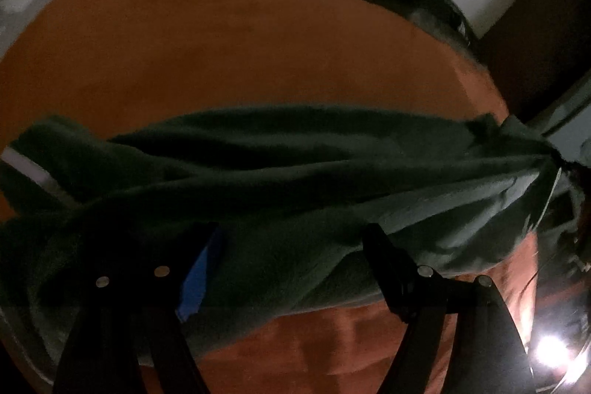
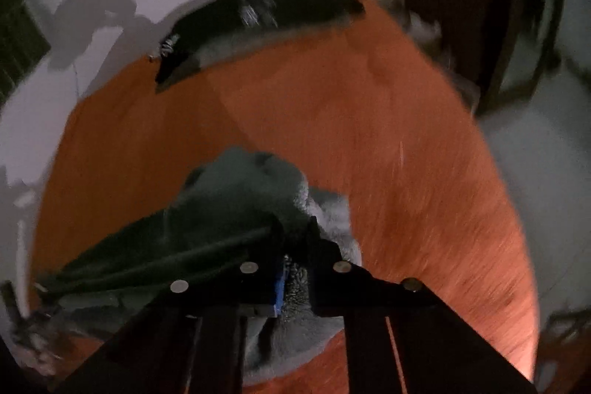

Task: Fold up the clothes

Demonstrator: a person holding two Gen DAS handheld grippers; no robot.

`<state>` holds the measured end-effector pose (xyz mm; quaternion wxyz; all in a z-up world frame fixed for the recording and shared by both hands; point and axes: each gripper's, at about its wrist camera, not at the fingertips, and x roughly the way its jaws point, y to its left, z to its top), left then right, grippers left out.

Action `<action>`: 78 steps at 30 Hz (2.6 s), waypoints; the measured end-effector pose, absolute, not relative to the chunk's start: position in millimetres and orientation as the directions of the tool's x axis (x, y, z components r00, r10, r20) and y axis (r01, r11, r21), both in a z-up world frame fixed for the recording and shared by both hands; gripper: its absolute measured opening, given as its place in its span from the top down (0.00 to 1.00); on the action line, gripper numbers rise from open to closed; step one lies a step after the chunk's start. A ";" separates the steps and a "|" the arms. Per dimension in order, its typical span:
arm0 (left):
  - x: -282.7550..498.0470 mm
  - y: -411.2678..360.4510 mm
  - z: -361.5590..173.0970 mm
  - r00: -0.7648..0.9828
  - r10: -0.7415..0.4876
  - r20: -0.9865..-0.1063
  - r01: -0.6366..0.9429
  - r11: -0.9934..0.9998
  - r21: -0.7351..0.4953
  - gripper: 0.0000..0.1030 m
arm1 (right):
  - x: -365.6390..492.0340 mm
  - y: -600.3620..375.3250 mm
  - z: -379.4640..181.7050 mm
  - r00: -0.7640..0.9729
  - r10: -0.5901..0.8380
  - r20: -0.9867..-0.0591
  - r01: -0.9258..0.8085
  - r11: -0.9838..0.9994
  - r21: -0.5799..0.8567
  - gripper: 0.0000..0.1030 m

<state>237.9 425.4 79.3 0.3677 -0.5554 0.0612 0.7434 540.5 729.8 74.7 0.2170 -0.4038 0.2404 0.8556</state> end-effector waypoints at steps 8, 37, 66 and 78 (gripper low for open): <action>243.0 437.6 119.0 -0.014 0.617 -0.786 -0.617 -0.625 -0.479 0.24 | 487.6 557.6 121.8 -0.746 0.024 -0.665 -0.077 -0.996 0.051 0.93; 238.7 503.0 76.1 0.058 0.551 -0.832 -0.656 -0.607 -0.448 0.24 | 507.5 557.3 31.7 -0.621 -0.192 -0.760 -0.136 -0.928 0.346 0.44; 352.1 403.9 38.9 -0.060 0.499 -0.864 -0.670 -0.662 -0.336 0.94 | 524.8 576.9 2.5 -0.564 -0.028 -0.826 -0.278 -0.935 0.221 0.44; 309.4 402.1 33.5 0.033 0.483 -0.875 -0.656 -0.650 -0.383 0.61 | 501.0 574.1 7.1 -0.547 -0.053 -0.836 -0.226 -0.952 0.208 0.43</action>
